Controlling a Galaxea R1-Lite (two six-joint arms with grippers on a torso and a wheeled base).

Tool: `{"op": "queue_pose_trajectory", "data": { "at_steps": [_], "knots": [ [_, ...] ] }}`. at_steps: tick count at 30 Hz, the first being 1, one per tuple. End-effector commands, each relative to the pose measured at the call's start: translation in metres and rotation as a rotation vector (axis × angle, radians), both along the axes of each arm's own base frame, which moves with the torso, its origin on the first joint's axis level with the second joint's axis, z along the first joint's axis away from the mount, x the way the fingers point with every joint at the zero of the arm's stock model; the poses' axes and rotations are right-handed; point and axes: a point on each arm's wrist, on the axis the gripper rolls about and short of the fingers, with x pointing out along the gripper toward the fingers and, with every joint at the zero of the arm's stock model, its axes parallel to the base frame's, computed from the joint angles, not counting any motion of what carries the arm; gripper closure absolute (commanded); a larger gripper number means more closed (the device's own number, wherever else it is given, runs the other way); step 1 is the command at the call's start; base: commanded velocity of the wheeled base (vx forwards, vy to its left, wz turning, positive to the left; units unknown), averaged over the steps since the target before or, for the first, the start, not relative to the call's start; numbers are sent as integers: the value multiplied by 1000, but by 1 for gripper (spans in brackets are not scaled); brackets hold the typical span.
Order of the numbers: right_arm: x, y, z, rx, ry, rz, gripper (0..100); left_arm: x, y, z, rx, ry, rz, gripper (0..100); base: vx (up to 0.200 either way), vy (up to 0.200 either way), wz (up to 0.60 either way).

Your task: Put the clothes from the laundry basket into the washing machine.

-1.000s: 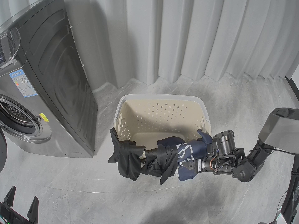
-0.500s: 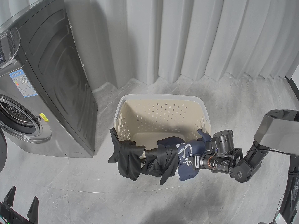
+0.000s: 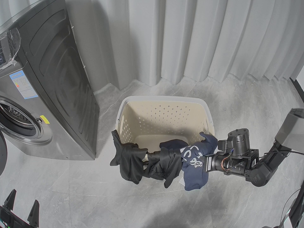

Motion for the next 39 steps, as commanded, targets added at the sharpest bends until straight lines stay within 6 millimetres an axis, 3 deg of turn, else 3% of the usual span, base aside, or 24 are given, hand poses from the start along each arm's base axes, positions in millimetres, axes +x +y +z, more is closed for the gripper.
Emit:
{"op": "queue_pose_trajectory", "data": {
  "at_steps": [1, 9, 10, 18, 33, 34, 39],
  "knots": [
    [-14, -7, 23, 24, -48, 2, 100, 0, 0, -5, 0, 4, 0, 0, 0, 0, 0],
    [-22, -7, 14, 6, -14, 13, 100, 0, 0, -5, 0, 4, 0, 0, 0, 0, 0],
    [-23, -8, 12, -2, -5, 14, 0, 0, 0, -5, 0, 4, 1, 0, 0, 0, 0],
    [-13, -6, -13, -48, 53, -20, 0, 0, 0, -5, 0, 4, 1, 0, 0, 0, 0],
    [26, 6, -30, -40, 30, -48, 0, 0, 0, -5, 0, 4, 0, 0, 0, 0, 0],
    [27, 6, -30, -37, 26, -51, 100, 0, 0, -5, 0, 4, 1, 0, 0, 0, 0],
    [29, 4, -27, -22, -4, -57, 100, 0, 0, -5, 0, 4, 0, 0, 0, 0, 0]
  ]
}}
